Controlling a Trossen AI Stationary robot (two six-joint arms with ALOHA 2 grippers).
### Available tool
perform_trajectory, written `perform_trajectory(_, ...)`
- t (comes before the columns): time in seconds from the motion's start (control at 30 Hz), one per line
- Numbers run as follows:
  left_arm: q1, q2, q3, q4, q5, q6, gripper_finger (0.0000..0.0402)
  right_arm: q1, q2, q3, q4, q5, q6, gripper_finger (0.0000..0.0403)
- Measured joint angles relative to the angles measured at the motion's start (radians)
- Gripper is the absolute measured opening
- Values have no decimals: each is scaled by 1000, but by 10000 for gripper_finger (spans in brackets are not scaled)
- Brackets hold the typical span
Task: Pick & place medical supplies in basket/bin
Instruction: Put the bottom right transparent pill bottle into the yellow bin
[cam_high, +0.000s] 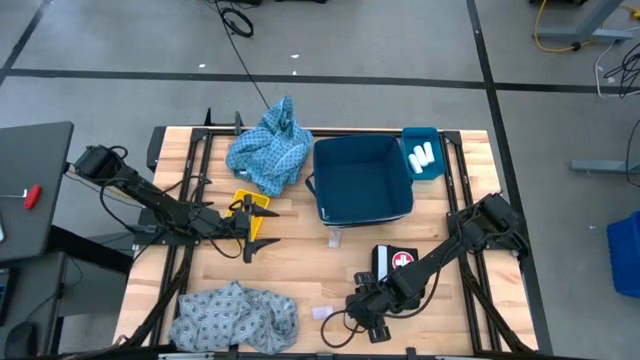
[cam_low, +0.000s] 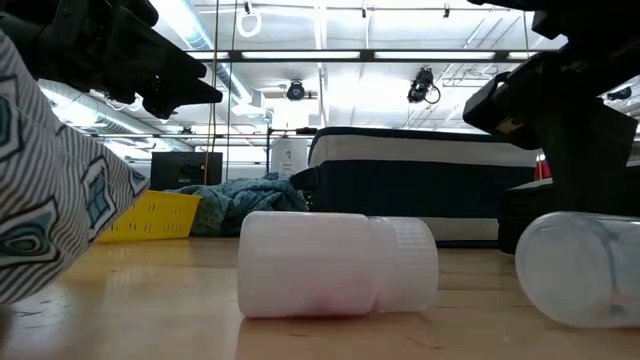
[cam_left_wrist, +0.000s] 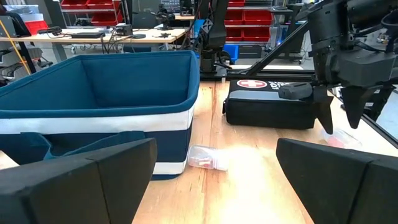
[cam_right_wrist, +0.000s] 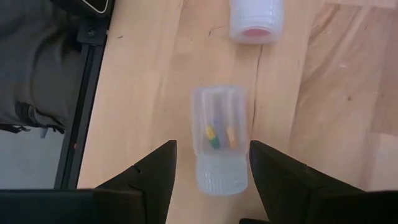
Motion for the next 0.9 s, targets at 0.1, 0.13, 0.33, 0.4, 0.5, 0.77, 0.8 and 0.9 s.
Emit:
perform_trajectory(0.1, 0, 0, 0, 0, 0, 0, 334, 0, 0, 0, 1, 0, -3, 211)
perform_trajectory(0.13, 0, 0, 0, 0, 0, 0, 334, 0, 0, 0, 2, 6, -7, 211)
perform_trajectory(0.33, 0, 0, 0, 1, -1, 0, 334, 0, 4, 0, 19, 14, -11, 211)
perform_trajectory(0.4, 0, 0, 0, 1, -1, 0, 334, 0, 15, 0, 20, 14, -12, 211)
perform_trajectory(0.5, 0, 0, 0, 1, -1, 0, 334, 1, 39, 0, 35, 3, -18, 211)
perform_trajectory(0.77, 0, 0, 0, 1, -1, 0, 334, 1, 61, 0, 36, 3, -22, 191)
perform_trajectory(0.8, 0, 0, 0, 1, -1, 0, 334, 1, 61, 0, 36, 12, -25, 181)
perform_trajectory(0.9, 0, 0, 0, 1, -1, 3, 334, 1, 61, 0, 38, 28, -30, 139)
